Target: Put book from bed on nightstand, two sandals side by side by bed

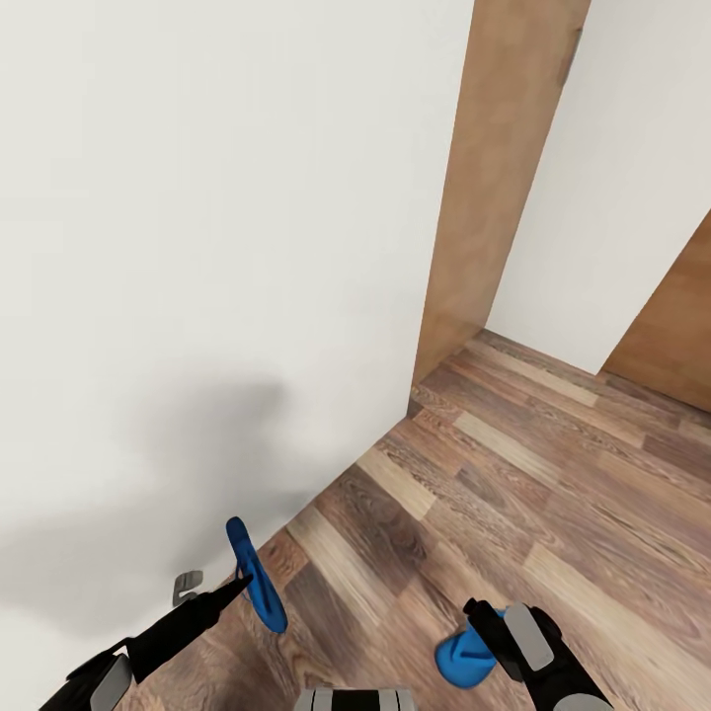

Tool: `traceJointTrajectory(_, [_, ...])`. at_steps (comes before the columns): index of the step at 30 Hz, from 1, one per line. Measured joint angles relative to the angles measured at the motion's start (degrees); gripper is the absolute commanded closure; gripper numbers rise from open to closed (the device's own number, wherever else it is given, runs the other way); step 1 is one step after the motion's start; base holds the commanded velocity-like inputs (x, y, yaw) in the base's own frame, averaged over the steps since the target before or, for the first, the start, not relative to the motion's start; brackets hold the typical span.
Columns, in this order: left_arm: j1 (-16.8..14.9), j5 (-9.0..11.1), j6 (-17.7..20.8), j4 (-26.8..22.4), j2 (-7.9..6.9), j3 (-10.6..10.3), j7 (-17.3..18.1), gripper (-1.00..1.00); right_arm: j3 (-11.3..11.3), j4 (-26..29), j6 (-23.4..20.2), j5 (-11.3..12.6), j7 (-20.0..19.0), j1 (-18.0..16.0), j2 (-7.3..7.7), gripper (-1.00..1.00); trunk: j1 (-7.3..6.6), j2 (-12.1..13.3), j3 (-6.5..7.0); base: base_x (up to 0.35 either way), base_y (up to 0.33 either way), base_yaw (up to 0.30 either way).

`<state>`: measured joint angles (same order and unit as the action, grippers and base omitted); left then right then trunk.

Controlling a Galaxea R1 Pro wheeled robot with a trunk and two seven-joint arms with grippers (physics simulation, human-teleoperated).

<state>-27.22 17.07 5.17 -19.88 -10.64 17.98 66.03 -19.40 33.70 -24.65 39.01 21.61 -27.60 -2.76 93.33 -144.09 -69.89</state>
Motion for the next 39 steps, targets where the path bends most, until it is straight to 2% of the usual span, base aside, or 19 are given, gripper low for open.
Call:
traceJointTrajectory(19, [0.00, 0.00, 0.05, -0.01, 0.09, 0.00, -0.09, 1.00, 0.01, -0.03, 0.01, 0.08, 0.01, -0.01, 0.01, -1.00, 0.02, 0.00, 0.00, 0.019, -0.006, 0.000])
traceJointTrajectory(39, [0.00, -0.02, 0.08, 0.00, 0.09, -0.03, -0.09, 1.00, 0.01, -0.18, 0.00, 0.09, -0.04, 0.01, 0.00, -1.00, 0.54, -0.26, -4.43, 0.000, 0.000, 0.000])
